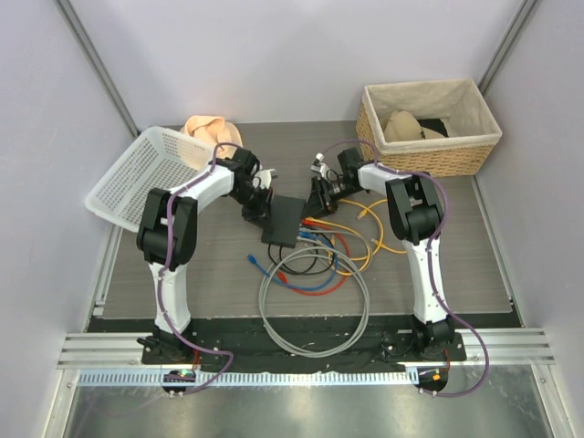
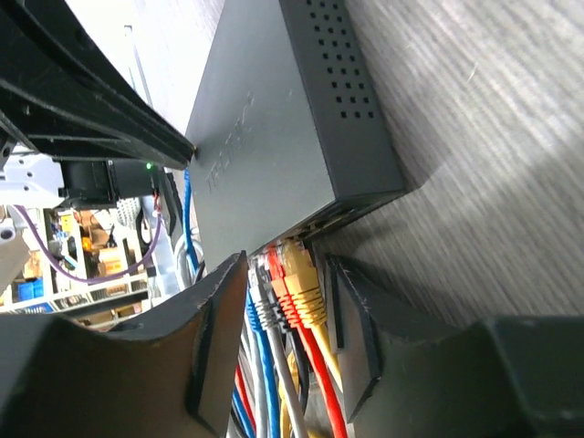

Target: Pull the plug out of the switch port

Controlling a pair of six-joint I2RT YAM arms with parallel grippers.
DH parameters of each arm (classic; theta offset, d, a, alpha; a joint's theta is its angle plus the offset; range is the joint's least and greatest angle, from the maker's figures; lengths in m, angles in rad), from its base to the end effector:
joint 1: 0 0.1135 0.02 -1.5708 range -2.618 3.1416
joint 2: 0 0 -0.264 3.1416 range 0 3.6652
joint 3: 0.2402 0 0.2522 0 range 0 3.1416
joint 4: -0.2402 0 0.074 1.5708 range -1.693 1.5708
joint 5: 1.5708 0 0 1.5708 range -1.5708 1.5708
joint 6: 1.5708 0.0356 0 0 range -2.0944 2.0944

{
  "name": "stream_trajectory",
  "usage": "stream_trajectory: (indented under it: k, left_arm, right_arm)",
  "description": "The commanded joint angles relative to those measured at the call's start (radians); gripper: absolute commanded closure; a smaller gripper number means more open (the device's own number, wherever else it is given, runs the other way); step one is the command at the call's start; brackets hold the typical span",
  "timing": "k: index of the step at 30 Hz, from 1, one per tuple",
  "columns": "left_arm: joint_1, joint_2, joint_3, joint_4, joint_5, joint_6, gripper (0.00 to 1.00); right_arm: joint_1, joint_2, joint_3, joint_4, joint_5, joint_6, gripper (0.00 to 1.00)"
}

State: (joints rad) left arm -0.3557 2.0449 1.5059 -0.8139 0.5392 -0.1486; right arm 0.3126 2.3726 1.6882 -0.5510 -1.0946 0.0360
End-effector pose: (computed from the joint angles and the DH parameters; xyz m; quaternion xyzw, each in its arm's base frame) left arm 0.3725 -0.1579 0.1721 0.1279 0.9500 -0.2825 0.0354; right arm 0.4348 0.1738 0.1034 -0.2021 0.8219 0.5300 0.0514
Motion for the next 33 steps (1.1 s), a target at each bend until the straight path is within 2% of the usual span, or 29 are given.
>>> stream_trajectory:
  k: [1, 10, 24, 33]
  left_arm:
    - [-0.002, 0.031, -0.049, 0.01, -0.087, 0.043, 1.0]
    - [-0.002, 0.034, -0.047, 0.01, -0.09, 0.046, 1.0]
    - [-0.002, 0.044, -0.035, 0.009, -0.093, 0.047, 1.0]
    - [-0.014, 0.063, -0.013, 0.007, -0.093, 0.046, 1.0]
  right_arm:
    - [0.019, 0.045, -0.005, 0.063, 0.122, 0.024, 0.54]
    - [0.017, 0.05, -0.012, 0.062, 0.115, 0.002, 0.56]
    - [-0.015, 0.057, -0.019, 0.04, 0.085, -0.054, 0.51]
    - [-0.02, 0.068, -0.024, -0.012, 0.076, -0.11, 0.54]
